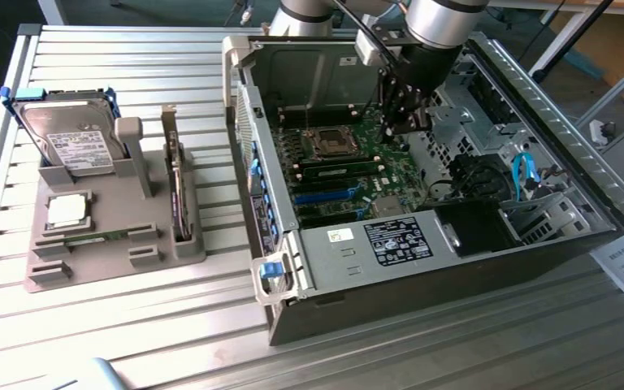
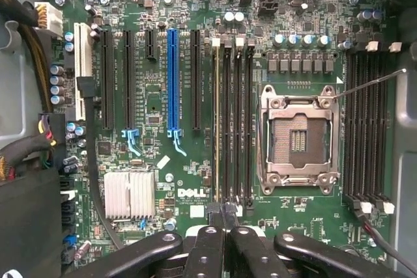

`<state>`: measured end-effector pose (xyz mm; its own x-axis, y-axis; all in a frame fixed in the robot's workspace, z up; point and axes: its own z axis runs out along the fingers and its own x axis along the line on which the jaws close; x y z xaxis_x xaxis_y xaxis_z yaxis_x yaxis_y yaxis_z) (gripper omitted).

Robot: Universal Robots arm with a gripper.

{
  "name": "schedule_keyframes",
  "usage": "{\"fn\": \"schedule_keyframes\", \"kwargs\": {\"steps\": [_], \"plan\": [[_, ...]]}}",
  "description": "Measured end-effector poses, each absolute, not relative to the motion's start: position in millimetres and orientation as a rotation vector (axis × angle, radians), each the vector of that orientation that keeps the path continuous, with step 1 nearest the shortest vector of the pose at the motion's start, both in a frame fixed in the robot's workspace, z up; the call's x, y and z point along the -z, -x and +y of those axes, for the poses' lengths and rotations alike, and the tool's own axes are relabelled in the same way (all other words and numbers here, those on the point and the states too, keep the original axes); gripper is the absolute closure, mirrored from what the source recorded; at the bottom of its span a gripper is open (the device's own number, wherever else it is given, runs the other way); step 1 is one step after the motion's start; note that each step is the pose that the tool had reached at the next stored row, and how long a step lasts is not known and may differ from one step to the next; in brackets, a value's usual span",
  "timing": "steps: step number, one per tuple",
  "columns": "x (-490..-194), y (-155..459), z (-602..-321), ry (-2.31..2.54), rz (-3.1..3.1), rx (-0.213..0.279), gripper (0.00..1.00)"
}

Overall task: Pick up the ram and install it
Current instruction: 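Press down the ram until it locks into place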

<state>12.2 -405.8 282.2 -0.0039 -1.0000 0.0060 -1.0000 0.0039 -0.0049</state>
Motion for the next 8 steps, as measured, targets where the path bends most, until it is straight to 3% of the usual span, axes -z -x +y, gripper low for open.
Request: {"fn": "schedule_keyframes", "kwargs": {"steps": [8], "plan": [[-274.1, -12.2, -406.0, -2.216, -2.225, -0.012, 0.89]]}}
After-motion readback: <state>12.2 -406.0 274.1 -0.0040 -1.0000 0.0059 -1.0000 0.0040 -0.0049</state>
